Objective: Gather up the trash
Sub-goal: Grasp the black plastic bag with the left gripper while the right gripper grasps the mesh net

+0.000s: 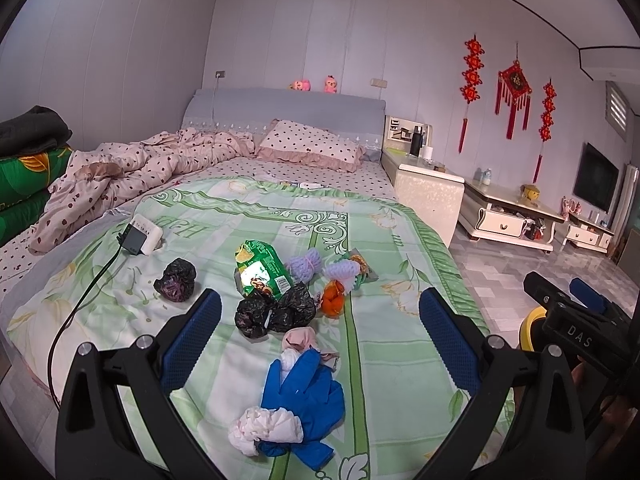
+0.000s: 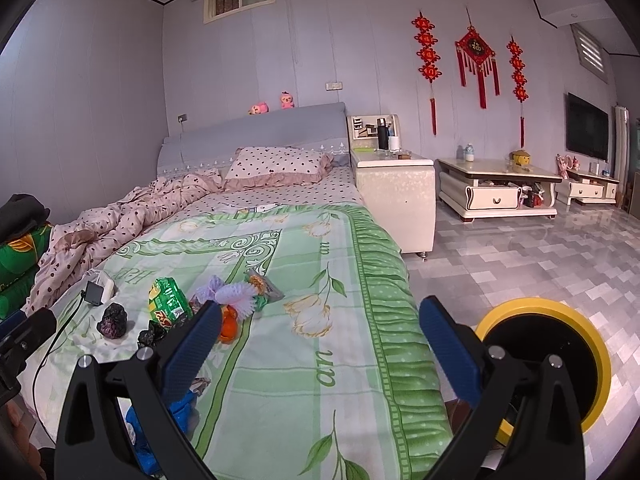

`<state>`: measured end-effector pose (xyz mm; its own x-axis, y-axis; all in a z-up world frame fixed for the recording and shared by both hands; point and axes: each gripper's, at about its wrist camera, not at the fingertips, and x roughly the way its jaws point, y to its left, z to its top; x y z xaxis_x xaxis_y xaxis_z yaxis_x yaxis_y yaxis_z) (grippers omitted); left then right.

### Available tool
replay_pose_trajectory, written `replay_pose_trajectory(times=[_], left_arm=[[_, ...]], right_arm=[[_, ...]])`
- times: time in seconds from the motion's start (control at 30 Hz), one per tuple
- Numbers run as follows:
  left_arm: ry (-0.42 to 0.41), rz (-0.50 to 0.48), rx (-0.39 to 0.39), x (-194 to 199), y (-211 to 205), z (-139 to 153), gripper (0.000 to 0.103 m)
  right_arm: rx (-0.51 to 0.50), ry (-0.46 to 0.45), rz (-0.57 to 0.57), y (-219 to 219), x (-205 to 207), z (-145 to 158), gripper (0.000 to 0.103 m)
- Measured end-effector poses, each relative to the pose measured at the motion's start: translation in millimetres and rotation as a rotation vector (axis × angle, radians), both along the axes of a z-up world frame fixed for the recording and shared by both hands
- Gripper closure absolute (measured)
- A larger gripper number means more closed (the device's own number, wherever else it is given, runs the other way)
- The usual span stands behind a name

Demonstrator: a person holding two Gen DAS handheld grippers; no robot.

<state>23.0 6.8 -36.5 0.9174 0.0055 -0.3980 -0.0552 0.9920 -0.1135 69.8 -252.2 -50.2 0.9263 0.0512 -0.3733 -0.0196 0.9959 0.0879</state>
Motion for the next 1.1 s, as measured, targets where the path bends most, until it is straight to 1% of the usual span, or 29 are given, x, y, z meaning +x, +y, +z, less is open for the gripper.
replay_pose_trajectory(times=[0.17,0.23,0.43,0.53,0.63,0.7,0.77,0.87,0.97,1.1], left_arm=[[0.017,0.006,-0.009,10.1,6.4,-8.8,0.008],[0.033,0.009,-0.016,18.1,12.0,-1.1,0.008],[0.082,0.035,-0.046,44.3,35.5,-3.1,0.008],[0.1,0.064,-0.041,58.7,50.4,-7.4,0.008],[0.12,0.097,-0.019,74.4,66.3,-12.6,0.008],[0.137,0.114,-0.015,84.0,77.4,-16.9,0.008],[0.162,0.134,-0.015,95.7,90.9,-22.6,0.008],[0.204,0.159,-0.014,115.3,110.6,-35.1,0.008],[0.252,0.186,-0.021,132.4,128.7,-48.7,0.008],[0.303,0.234,-0.043,156.8,156.9,-70.7,0.008]], right_arm=[[-0.033,-0.001,0.01,4.9,12.3,2.6,0.008],[-0.051,0.003,0.02,9.3,21.4,3.7,0.008],[-0.091,0.021,0.064,21.2,51.9,6.7,0.008],[-0.09,0.06,0.084,26.4,74.9,2.4,0.008],[-0.083,0.097,0.112,31.8,102.4,-0.9,0.008],[-0.098,0.109,0.13,37.3,121.1,-3.4,0.008],[-0.107,0.14,0.152,42.5,143.2,-7.3,0.008],[-0.102,0.197,0.19,49.9,175.8,-14.7,0.008],[-0.135,0.23,0.22,61.6,203.1,-24.3,0.008],[-0.106,0.304,0.245,69.3,241.9,-38.4,0.008]])
